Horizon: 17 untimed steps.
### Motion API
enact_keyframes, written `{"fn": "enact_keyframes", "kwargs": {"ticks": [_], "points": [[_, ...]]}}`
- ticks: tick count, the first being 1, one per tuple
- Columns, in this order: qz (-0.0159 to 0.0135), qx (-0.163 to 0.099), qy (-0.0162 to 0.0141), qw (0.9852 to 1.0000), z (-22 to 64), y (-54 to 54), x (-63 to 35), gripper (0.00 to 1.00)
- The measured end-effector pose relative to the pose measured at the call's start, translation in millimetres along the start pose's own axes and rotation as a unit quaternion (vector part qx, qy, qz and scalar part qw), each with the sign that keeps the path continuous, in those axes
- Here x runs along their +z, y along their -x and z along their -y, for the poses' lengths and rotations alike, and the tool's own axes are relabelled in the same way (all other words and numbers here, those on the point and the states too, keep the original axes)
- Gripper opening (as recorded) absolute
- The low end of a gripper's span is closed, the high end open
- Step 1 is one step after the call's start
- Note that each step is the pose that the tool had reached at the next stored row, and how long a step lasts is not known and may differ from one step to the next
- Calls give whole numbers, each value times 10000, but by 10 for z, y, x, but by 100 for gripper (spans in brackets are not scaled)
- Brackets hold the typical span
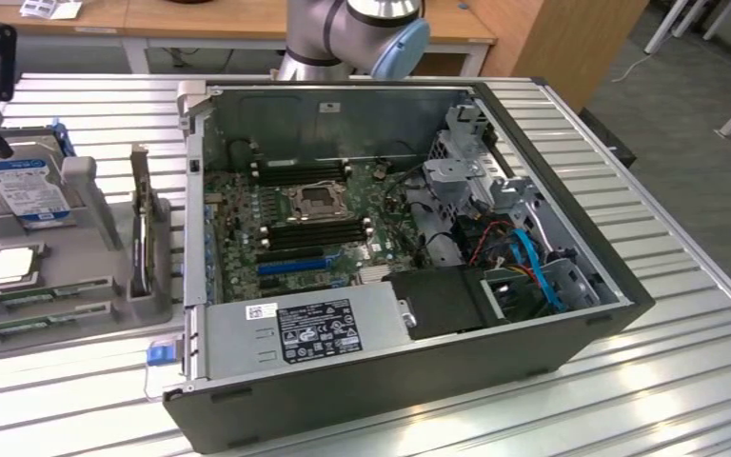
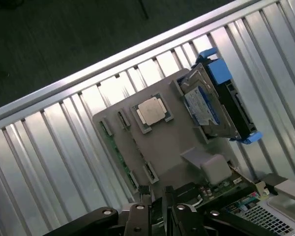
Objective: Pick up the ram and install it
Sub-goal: 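Pick up the ram and move it above insertion slot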
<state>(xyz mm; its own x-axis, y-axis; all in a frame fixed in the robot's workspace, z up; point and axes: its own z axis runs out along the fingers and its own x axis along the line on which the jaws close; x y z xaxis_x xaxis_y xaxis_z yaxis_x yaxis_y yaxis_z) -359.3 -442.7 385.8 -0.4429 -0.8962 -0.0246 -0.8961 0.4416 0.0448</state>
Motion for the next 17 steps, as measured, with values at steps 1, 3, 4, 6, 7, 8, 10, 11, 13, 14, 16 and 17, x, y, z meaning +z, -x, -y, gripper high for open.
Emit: {"fn": "enact_keyframes", "kwargs": {"ticks": [1, 3, 4, 6, 7, 8, 10, 11, 13, 14, 16, 17], "points": [[-4, -90, 2, 10000, 0, 0, 1, 24], [-12, -272, 7, 9996, 0, 0, 3, 24], [-17, -367, 9, 9993, 0, 0, 4, 24], [-24, -547, 14, 9985, 0, 0, 6, 24], [-28, -636, 16, 9980, 0, 0, 7, 24], [-33, -726, 18, 9974, 1, 0, 7, 24], [-40, -906, 22, 9959, 1, 0, 10, 24], [-45, -1003, 25, 9949, 1, 0, 11, 24], [-53, -1182, 29, 9930, 1, 0, 13, 24], [-57, -1271, 31, 9919, 1, -1, 14, 24], [-65, -1448, 36, 9894, 1, 0, 15, 24], [-69, -1533, 38, 9881, 0, -1, 14, 24]]}}
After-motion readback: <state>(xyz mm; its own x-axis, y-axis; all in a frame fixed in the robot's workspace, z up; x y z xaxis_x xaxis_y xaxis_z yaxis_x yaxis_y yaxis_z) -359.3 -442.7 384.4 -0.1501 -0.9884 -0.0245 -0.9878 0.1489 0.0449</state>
